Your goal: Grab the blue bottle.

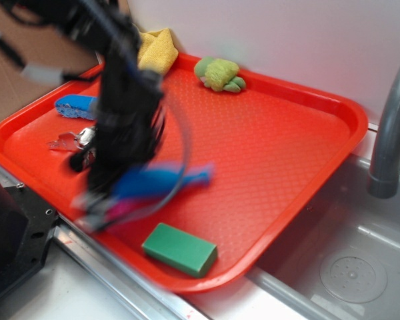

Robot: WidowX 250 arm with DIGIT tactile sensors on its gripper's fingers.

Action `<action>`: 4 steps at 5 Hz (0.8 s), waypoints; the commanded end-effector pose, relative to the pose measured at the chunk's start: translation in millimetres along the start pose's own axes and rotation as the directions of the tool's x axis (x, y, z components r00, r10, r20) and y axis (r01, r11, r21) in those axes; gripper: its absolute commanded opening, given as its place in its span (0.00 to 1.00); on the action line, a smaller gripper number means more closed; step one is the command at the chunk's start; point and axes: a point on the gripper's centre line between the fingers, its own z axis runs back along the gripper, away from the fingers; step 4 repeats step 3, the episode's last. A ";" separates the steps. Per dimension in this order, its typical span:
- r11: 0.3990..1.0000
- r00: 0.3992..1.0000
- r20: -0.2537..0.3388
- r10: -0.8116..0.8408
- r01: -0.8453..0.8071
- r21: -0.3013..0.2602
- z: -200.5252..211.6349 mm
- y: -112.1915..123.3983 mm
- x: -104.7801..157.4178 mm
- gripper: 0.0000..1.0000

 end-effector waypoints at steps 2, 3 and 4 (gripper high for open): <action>0.913 0.886 0.220 0.408 -0.398 -0.091 123.1 33.5 -26.5 0.00; 0.876 0.853 0.205 0.481 -0.474 -0.083 141.0 33.2 -29.0 0.00; 0.876 0.853 0.205 0.481 -0.474 -0.083 141.0 33.2 -29.0 0.00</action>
